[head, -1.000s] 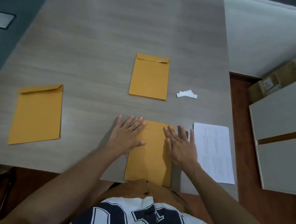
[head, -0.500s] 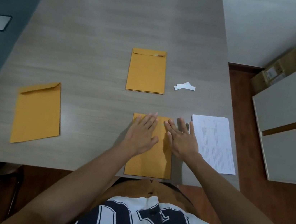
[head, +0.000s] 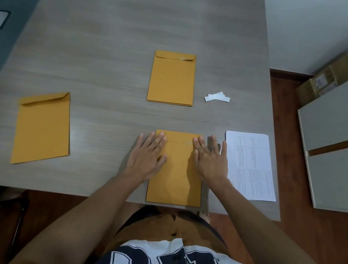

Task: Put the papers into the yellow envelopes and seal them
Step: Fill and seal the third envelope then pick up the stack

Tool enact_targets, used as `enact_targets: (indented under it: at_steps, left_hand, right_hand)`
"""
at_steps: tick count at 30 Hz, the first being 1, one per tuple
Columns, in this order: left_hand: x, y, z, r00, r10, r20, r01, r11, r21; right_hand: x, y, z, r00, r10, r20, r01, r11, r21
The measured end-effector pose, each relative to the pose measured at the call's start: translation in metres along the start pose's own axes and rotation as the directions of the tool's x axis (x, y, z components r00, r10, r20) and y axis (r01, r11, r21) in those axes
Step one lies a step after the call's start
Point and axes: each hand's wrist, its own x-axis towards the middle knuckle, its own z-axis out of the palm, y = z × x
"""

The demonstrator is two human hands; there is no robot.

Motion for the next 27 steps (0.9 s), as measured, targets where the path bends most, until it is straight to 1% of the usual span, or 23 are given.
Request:
enact_targets:
  at_steps: [2,4,6,8,11,14,17,20,23,27]
  left_hand:
    - [0.001,0.002,0.001,1.0,0.001,-0.001,-0.001,1.0,-0.007]
    - [0.002,-0.001,0.001,1.0,0.017,-0.006,-0.017,1.0,0.009]
    - [0.003,-0.003,0.001,0.999,0.051,-0.008,-0.051,0.999,0.013]
    - [0.003,-0.003,0.0,0.997,0.078,-0.004,-0.078,0.997,0.003]
    - [0.003,-0.002,-0.002,0.996,0.082,0.015,-0.082,0.997,0.011]
    - [0.001,-0.003,-0.003,0.998,0.068,0.011,-0.068,0.997,0.031]
    - [0.0,-0.002,-0.003,0.998,0.065,0.015,-0.065,0.997,0.034]
    - [0.002,-0.004,-0.005,0.997,0.067,0.022,-0.068,0.997,0.022]
    - [0.0,-0.003,-0.002,0.998,0.062,0.028,-0.062,0.998,0.01]
    - [0.003,-0.004,-0.002,0.997,0.072,0.02,-0.071,0.997,-0.02]
  right_hand:
    - [0.004,-0.015,-0.005,0.998,0.061,-0.02,-0.059,0.994,0.087]
    - [0.008,-0.031,-0.008,0.996,0.066,-0.055,-0.056,0.984,0.169]
    - [0.009,-0.045,-0.007,0.993,-0.036,-0.112,0.057,0.98,0.193]
    - [0.009,-0.052,-0.005,0.979,-0.151,-0.134,0.176,0.964,0.201]
    - [0.012,-0.048,-0.001,0.975,-0.204,-0.083,0.217,0.952,0.215]
    - [0.013,-0.039,0.002,0.977,-0.2,-0.077,0.21,0.965,0.159]
    - [0.006,-0.024,0.008,0.982,-0.16,-0.102,0.173,0.975,0.136]
    - [-0.001,0.0,0.014,0.987,-0.132,-0.094,0.142,0.984,0.106]
    - [-0.007,0.009,0.018,0.994,-0.084,-0.075,0.093,0.988,0.126]
    - [-0.003,0.003,0.015,0.996,-0.039,-0.079,0.052,0.985,0.163]
